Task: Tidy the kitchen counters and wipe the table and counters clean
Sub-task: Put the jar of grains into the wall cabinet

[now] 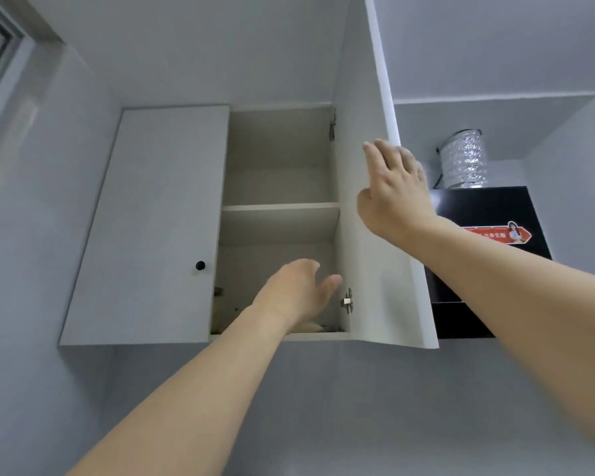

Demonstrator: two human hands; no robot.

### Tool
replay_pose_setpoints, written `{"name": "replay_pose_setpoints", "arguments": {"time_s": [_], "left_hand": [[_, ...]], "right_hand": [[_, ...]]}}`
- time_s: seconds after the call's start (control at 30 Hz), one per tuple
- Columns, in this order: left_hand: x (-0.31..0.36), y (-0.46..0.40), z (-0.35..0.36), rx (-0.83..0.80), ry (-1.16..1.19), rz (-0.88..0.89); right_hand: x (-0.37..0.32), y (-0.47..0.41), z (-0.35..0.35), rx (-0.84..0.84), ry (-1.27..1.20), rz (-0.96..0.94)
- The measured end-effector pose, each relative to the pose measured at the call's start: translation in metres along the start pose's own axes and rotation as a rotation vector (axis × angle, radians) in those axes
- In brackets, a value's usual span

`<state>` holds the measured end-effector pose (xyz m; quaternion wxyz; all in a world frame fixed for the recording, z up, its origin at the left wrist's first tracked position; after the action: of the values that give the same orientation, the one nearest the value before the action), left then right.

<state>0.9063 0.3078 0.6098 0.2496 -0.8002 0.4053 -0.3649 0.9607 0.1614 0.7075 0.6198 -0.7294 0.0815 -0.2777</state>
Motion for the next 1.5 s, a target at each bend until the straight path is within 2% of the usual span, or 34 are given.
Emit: {"name": "replay_pose_setpoints", "arguments": {"time_s": [0.07, 0.13, 0.23, 0.5, 0.63, 0.73, 0.87, 1.03, 1.27, 1.5], "left_hand": [[0.019, 0.008, 0.015, -0.101, 0.085, -0.02], [0.038, 0.012, 0.025, -0.124, 0.142, 0.013], [0.06, 0.02, 0.029, -0.088, 0.088, 0.061], [0.072, 0.026, 0.002, 0.068, 0.074, 0.083], [0.032, 0.02, -0.021, 0.283, 0.068, 0.095], [-0.006, 0.012, -0.023, 0.36, -0.03, 0.101], [-0.061, -0.008, -0.021, 0.488, -0.292, 0.098], [-0.111, -0.028, -0.008, 0.656, -0.536, 0.123], [-0.171, -0.065, 0.031, 0.507, -0.656, -0.042], [-0.21, -0.113, 0.051, 0.414, -0.64, -0.132]], "right_hand": [[0.021, 0.003, -0.003, 0.012, -0.308, 0.225], [0.038, 0.008, 0.001, 0.039, -0.64, 0.472], [0.047, 0.014, 0.002, 0.036, -0.818, 0.612], [0.03, 0.015, 0.016, 0.031, -0.901, 0.544], [-0.007, 0.008, 0.046, -0.088, -1.066, 0.452], [-0.029, 0.005, 0.075, -0.095, -1.117, 0.356], [-0.048, 0.013, 0.129, -0.177, -0.914, 0.31], [-0.071, 0.035, 0.195, -0.373, -0.48, -0.005], [-0.073, 0.064, 0.281, -0.569, -0.256, -0.163], [-0.077, 0.052, 0.329, -0.577, -0.155, -0.25]]}}
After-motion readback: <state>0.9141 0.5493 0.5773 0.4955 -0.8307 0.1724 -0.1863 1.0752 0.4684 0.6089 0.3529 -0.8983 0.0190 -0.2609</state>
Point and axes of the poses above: each hand's wrist, its own y-axis away from the middle knuckle, its own z-axis out of the palm, x = y × z, the point moved 6 cm from there along -y, towards the middle knuckle, and after that the axes turned 14 degrees about -z, right-handed, at the moved point
